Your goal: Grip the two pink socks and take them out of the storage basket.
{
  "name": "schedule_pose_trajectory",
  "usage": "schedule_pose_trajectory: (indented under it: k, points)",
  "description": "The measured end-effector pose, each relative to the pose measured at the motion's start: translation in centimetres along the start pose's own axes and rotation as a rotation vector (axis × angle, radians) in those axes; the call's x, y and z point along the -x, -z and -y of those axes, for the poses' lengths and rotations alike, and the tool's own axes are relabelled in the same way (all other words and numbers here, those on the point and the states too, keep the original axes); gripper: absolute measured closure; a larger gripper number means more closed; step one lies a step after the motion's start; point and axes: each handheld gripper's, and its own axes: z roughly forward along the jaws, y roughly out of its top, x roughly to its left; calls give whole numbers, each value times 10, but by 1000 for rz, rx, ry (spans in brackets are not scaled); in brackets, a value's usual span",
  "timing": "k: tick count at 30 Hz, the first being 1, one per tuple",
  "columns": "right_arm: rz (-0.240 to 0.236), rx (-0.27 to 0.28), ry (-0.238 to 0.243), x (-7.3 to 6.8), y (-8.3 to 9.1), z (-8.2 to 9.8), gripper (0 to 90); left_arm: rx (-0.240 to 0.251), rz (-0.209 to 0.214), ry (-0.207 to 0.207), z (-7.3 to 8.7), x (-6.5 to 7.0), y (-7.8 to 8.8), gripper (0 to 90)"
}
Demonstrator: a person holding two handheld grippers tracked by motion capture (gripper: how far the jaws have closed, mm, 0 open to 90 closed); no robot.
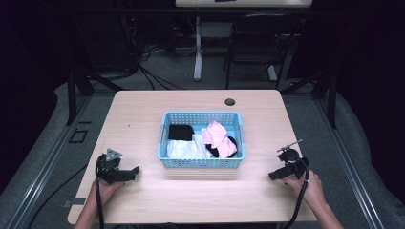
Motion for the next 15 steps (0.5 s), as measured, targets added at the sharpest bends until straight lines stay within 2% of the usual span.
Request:
schedule_pose_trajectory:
  k: [7, 9, 11, 12, 14, 15]
  points:
    - [2, 2, -1, 0, 0, 1, 0, 0, 0, 0, 0, 0, 0, 13]
    - [-3, 25, -19, -1, -1, 2, 0, 1, -1, -3, 0, 0, 0, 13]
    - [-5, 25, -19, -1, -1, 2, 0, 2, -1, -3, 0, 0, 0, 12]
    - [0, 4, -3, 0, 0, 1, 0, 2, -1, -3, 0, 0, 0, 12]
    - [-7, 23, -18, -1, -1, 2, 0, 2, -1, -3, 0, 0, 0, 12]
    - [-5, 12, -11, 0, 0, 2, 0, 1, -1, -3, 0, 0, 0, 12]
